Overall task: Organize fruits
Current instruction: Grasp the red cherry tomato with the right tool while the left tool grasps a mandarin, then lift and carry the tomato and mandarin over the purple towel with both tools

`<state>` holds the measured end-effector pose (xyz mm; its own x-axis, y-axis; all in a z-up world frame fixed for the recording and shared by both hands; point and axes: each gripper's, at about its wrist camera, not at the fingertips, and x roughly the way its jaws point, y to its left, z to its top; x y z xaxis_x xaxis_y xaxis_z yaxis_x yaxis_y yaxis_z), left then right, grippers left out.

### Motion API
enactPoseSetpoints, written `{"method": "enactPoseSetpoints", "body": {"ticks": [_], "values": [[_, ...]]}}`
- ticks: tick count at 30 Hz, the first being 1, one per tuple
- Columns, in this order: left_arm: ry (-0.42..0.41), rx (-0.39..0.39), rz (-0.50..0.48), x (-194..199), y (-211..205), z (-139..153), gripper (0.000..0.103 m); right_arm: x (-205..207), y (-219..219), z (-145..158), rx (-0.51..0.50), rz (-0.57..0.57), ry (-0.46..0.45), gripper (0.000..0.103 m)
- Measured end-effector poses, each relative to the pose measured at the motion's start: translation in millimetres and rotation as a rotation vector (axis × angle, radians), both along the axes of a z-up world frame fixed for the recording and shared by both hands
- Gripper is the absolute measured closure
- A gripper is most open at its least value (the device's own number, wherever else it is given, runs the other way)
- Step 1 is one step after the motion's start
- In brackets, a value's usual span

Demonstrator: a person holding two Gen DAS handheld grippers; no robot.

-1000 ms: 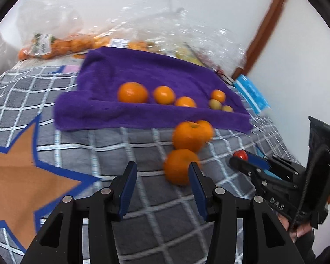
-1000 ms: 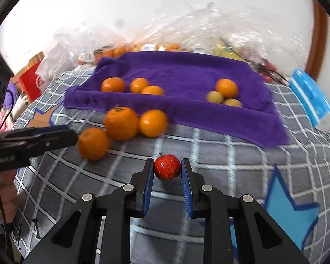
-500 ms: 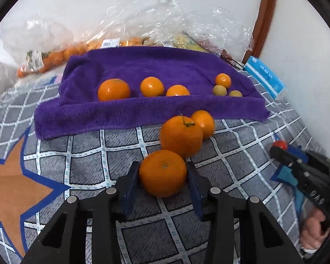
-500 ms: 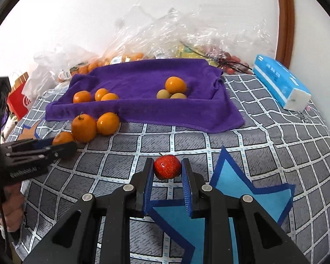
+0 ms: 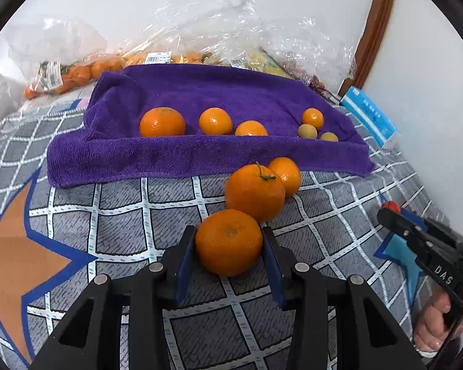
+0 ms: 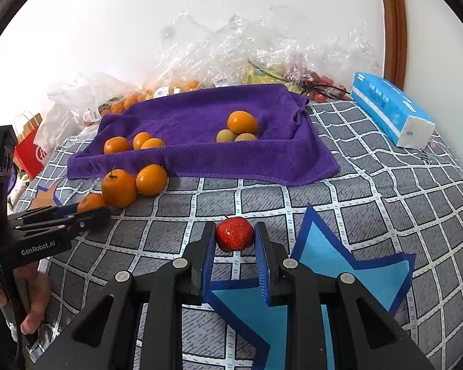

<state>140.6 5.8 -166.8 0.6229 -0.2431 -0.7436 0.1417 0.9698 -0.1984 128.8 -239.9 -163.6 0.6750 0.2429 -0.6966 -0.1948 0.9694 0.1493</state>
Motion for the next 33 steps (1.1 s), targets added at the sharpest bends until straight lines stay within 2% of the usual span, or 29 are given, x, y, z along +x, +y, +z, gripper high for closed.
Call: {"method": "enactPoseSetpoints", "body": {"ticks": [3, 21, 25, 33], "values": [[0.001, -0.035, 0.003, -1, 4, 0, 0.064, 0, 0, 0, 0.003, 0.002, -0.001, 0.078], [-0.002, -0.065, 0.010, -1, 6, -1, 0.064, 1, 10, -2, -0.022, 0.035, 0.008, 0.078], [-0.019, -0.104, 0.031, -5, 12, 2, 0.064, 0, 7, 0, -0.010, 0.031, 0.001, 0.078], [-0.083, -0.110, 0.039, -13, 11, 12, 0.064, -5, 1, 6, 0.031, 0.022, -0.038, 0.078]]}}
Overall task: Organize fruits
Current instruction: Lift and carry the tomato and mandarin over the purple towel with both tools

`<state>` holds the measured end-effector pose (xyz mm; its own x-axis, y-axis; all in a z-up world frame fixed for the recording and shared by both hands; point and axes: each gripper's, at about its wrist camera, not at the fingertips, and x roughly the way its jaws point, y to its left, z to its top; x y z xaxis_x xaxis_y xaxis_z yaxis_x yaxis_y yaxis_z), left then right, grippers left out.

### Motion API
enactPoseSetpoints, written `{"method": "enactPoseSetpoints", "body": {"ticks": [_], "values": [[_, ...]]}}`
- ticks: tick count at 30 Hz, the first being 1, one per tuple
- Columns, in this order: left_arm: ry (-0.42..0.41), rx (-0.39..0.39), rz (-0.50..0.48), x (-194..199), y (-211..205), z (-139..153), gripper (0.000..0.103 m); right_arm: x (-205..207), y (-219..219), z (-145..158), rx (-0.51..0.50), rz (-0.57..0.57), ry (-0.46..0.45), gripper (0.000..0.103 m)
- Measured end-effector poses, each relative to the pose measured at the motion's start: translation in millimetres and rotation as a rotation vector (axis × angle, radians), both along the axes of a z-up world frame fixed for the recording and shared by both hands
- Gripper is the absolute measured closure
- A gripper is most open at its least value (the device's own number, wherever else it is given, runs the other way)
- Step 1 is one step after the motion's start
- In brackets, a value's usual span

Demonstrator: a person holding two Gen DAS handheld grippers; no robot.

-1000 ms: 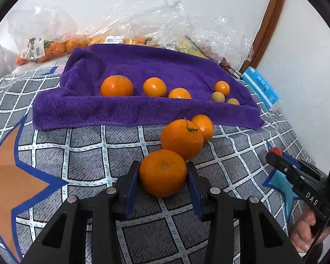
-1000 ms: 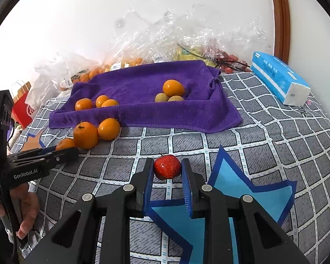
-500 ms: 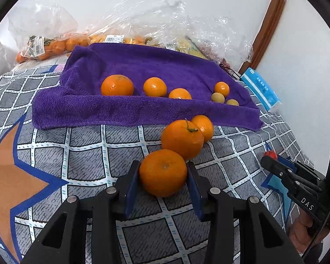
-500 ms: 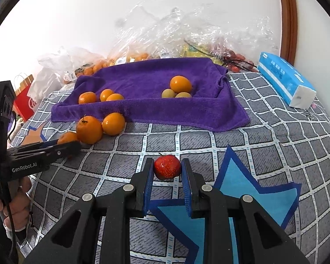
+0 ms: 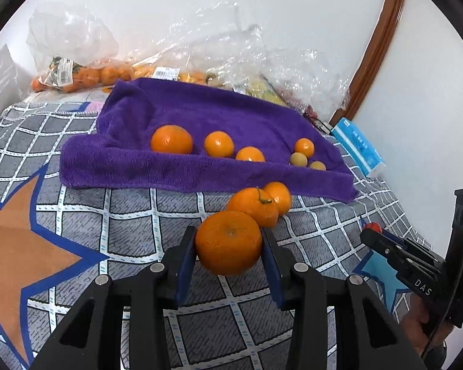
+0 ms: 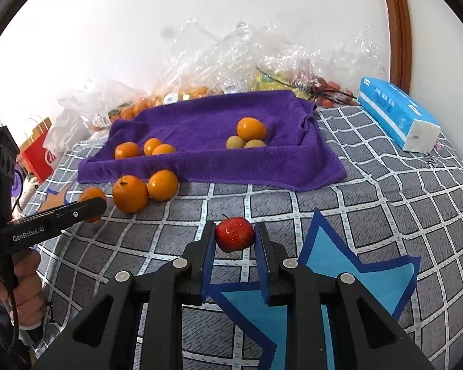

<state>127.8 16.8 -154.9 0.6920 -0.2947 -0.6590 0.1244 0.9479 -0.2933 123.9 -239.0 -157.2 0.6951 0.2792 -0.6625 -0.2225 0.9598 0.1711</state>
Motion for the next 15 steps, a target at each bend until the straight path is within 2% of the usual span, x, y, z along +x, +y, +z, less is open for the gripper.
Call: {"method": "enactPoseSetpoints", "body": {"ticks": [8, 12, 15], "values": [[-0.021, -0.069, 0.046, -2, 18, 5, 0.064, -1, 10, 23, -0.018, 0.031, -0.042, 0.078], [-0.027, -0.069, 0.084, -2, 24, 7, 0.064, 3, 18, 40, -0.022, 0.065, -0.081, 0.078], [-0.001, -0.026, 0.120, 0, 27, 10, 0.064, 10, 24, 50, -0.025, 0.086, -0.103, 0.078]]}}
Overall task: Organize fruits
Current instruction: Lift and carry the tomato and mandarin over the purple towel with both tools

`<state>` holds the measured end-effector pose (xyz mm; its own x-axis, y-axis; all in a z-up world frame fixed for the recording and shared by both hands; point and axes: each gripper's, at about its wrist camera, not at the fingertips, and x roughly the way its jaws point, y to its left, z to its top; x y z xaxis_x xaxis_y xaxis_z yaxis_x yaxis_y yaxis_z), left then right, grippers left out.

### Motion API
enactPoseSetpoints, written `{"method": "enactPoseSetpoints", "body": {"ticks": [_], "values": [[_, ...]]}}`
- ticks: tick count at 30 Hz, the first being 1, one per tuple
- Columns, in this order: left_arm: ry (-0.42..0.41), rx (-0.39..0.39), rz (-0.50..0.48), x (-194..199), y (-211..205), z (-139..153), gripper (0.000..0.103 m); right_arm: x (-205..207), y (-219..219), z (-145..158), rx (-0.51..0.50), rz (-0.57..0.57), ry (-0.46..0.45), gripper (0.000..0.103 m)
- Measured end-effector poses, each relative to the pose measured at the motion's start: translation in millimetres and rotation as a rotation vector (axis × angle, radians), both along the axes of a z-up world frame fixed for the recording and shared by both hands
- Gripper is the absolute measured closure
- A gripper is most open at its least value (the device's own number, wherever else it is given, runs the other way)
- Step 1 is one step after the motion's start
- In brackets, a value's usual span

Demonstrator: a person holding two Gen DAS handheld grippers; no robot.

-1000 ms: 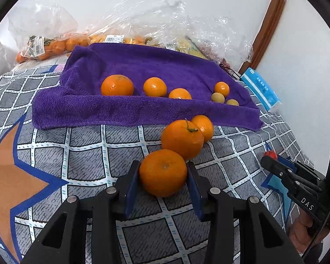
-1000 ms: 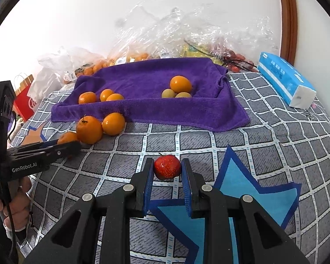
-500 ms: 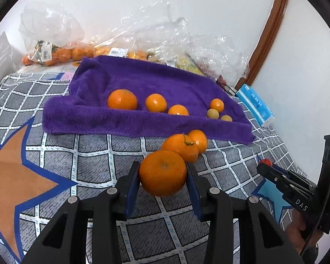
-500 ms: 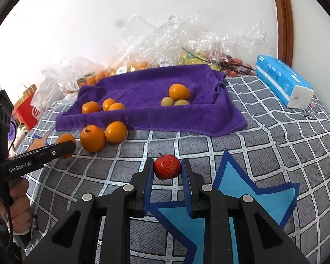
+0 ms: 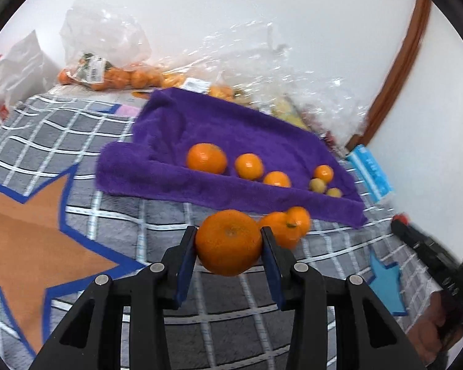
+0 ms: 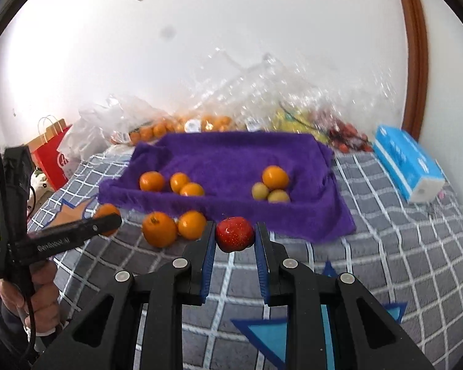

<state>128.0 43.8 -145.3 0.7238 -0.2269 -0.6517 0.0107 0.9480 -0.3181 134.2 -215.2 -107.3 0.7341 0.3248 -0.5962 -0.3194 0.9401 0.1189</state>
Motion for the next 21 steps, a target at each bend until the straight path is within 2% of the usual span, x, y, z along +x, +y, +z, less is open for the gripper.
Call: {"method": "enactPoseSetpoints", "body": {"ticks": [5, 8, 15, 21], "values": [[-0.002, -0.024, 0.005, -4, 11, 22, 0.064, 16, 11, 13, 0.006, 0.039, -0.026, 0.078], [-0.005, 0.000, 0.029, 3, 17, 40, 0.064, 25, 19, 20, 0.008, 0.057, -0.046, 0.078], [-0.043, 0.011, 0.059, 33, 24, 66, 0.064, 53, 35, 35, 0.048, 0.094, -0.088, 0.078], [-0.079, 0.029, 0.068, 66, 22, 83, 0.064, 80, 39, 48, 0.074, 0.084, -0.102, 0.078]]}}
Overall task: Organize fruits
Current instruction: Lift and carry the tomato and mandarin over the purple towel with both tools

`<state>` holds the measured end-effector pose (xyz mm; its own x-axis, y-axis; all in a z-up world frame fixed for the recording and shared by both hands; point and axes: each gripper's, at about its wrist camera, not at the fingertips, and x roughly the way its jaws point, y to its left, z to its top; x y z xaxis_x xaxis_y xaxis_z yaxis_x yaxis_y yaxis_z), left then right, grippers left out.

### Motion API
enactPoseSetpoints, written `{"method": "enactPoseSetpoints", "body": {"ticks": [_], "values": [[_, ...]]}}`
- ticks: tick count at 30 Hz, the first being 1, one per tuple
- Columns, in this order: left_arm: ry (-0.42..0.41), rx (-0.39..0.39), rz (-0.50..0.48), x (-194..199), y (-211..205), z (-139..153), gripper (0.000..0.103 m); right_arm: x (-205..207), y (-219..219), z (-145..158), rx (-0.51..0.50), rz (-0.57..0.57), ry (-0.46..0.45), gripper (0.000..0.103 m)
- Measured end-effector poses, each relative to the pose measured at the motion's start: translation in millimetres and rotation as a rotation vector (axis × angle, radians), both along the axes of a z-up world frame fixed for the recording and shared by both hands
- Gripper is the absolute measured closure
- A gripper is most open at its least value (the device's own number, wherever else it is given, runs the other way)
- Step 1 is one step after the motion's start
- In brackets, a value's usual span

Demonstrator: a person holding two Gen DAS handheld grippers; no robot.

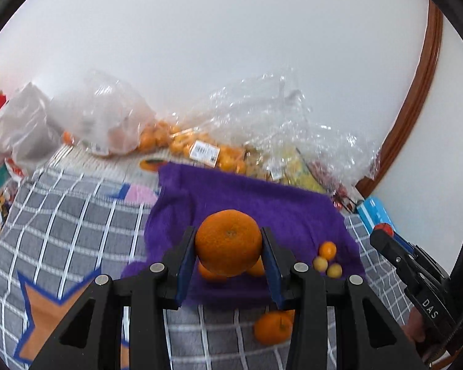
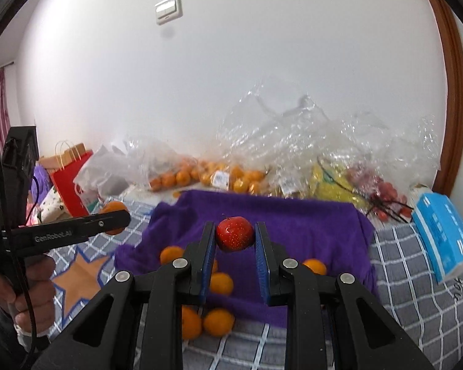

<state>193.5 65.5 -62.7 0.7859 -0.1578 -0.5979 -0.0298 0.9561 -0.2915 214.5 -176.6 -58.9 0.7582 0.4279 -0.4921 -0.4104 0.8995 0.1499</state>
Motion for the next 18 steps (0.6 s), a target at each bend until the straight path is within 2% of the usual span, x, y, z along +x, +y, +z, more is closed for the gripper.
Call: {"method": "enactPoseSetpoints", "body": {"ticks": [5, 12, 18], "values": [[-0.001, -0.015, -0.006, 25, -3, -3, 0.064, 20, 0, -3, 0.003, -0.022, 0.004, 0.078], [0.043, -0.036, 0.001, 41, 0, -39, 0.064, 40, -7, -35, -0.001, -0.048, 0.066, 0.078], [0.068, -0.052, 0.019, 45, 10, -53, 0.064, 48, -21, -40, 0.030, -0.083, 0.085, 0.078]]}}
